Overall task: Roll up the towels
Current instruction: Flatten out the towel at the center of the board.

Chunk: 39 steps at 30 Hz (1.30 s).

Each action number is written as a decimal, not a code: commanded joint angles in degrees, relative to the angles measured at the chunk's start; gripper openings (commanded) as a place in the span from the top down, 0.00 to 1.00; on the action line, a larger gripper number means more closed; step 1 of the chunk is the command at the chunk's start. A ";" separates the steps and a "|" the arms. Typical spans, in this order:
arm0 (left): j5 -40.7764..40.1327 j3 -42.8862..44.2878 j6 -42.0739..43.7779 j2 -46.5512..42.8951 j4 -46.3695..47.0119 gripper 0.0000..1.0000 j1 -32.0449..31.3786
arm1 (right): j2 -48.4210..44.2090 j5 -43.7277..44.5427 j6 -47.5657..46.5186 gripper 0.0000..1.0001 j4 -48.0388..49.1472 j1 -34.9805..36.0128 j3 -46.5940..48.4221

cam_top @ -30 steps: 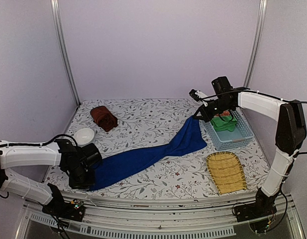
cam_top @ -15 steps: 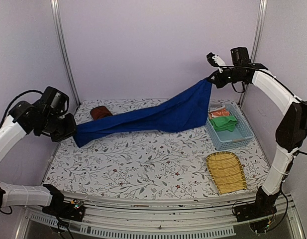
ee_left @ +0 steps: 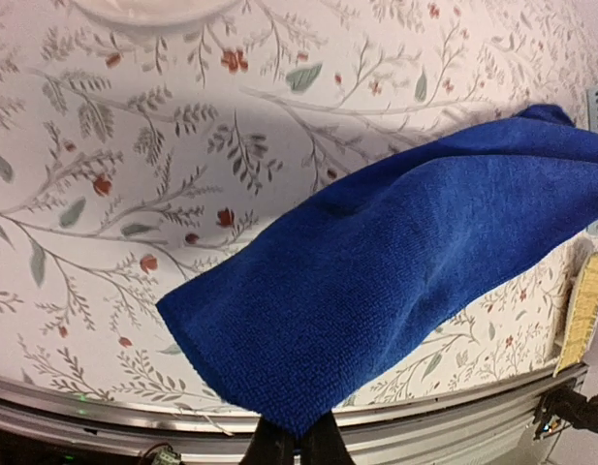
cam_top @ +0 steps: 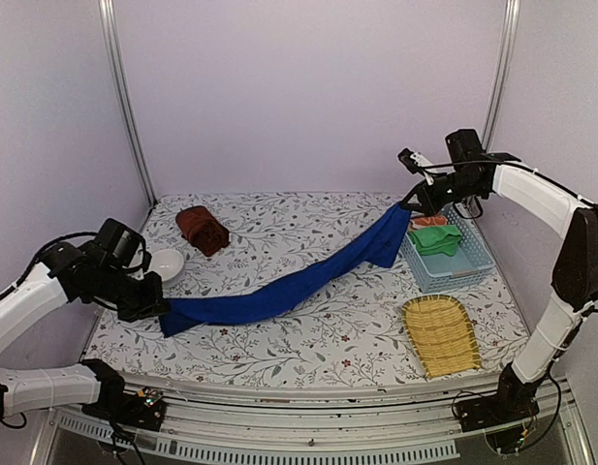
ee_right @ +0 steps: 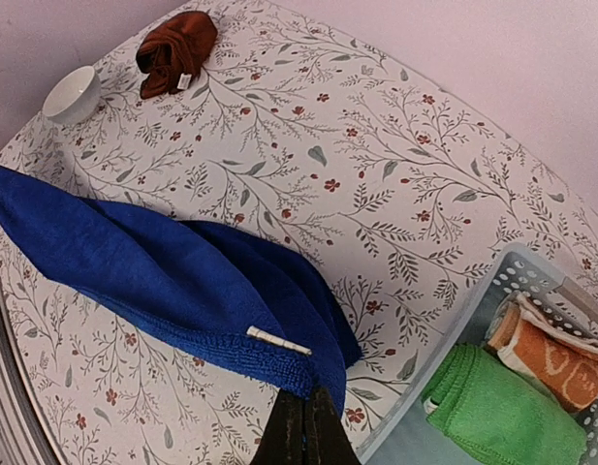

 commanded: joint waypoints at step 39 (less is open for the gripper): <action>-4.44 5.35 18.79 36.35 1.83 0.57 -47.27 | 6.01 2.74 1.45 0.98 -0.77 2.19 4.96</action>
